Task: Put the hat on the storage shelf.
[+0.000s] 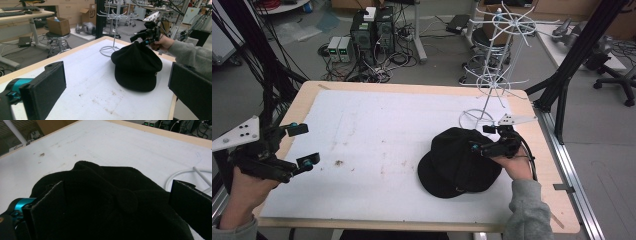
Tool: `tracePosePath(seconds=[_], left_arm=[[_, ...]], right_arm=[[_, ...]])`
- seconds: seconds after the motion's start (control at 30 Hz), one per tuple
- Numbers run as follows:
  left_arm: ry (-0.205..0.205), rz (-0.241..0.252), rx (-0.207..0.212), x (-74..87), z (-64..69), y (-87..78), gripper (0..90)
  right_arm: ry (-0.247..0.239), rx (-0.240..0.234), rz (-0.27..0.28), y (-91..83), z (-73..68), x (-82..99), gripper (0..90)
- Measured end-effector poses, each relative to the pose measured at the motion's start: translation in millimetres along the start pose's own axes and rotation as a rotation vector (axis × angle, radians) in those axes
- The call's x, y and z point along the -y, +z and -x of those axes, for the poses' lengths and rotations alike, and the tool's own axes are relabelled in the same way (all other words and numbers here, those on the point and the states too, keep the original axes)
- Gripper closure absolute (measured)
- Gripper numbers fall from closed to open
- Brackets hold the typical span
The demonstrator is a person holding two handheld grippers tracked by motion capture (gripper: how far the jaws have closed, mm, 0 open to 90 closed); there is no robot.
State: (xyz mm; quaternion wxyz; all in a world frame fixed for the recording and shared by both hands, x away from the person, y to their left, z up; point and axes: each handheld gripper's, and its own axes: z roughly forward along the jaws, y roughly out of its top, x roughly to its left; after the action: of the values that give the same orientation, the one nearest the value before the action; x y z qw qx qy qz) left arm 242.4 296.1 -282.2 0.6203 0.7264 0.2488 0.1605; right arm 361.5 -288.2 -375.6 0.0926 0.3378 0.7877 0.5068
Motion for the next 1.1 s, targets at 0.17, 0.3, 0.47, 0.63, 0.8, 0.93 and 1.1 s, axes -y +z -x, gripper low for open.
tracePosePath(seconds=[0.17, 0.3, 0.47, 0.63, 0.8, 0.93, 1.1], left_arm=[[-0.001, 0.001, -0.001, 0.1, -0.1, -0.6, 1.7], [-0.002, 0.000, 0.000, 0.3, -0.5, -0.6, 1.7], [-0.005, -0.001, 0.000, 0.8, -0.6, 0.0, 1.7], [-0.007, -0.004, -0.001, 1.5, -1.2, 0.2, 1.7], [-0.008, -0.005, 0.000, 1.6, -1.4, 0.4, 1.7], [-0.009, -0.005, -0.001, 2.0, -1.6, 1.0, 1.7], [-0.008, -0.005, -0.001, 1.9, -1.6, 0.8, 1.7]], right_arm=[[-0.008, -0.009, -0.016, 4.6, 0.5, 0.9, 4.6], [-0.011, -0.014, -0.033, 8.3, 0.5, 1.5, 7.7], [-0.026, -0.023, -0.041, 9.5, 0.6, 2.0, 30.4], [-0.054, 0.009, -0.064, 8.6, -1.6, 1.7, 54.0], [-0.071, 0.005, -0.080, 8.7, -3.0, 1.9, 64.5], [-0.066, 0.002, -0.077, 8.1, -3.0, 1.5, 65.2], [-0.062, -0.007, -0.069, 5.9, -2.6, 1.3, 65.7]])
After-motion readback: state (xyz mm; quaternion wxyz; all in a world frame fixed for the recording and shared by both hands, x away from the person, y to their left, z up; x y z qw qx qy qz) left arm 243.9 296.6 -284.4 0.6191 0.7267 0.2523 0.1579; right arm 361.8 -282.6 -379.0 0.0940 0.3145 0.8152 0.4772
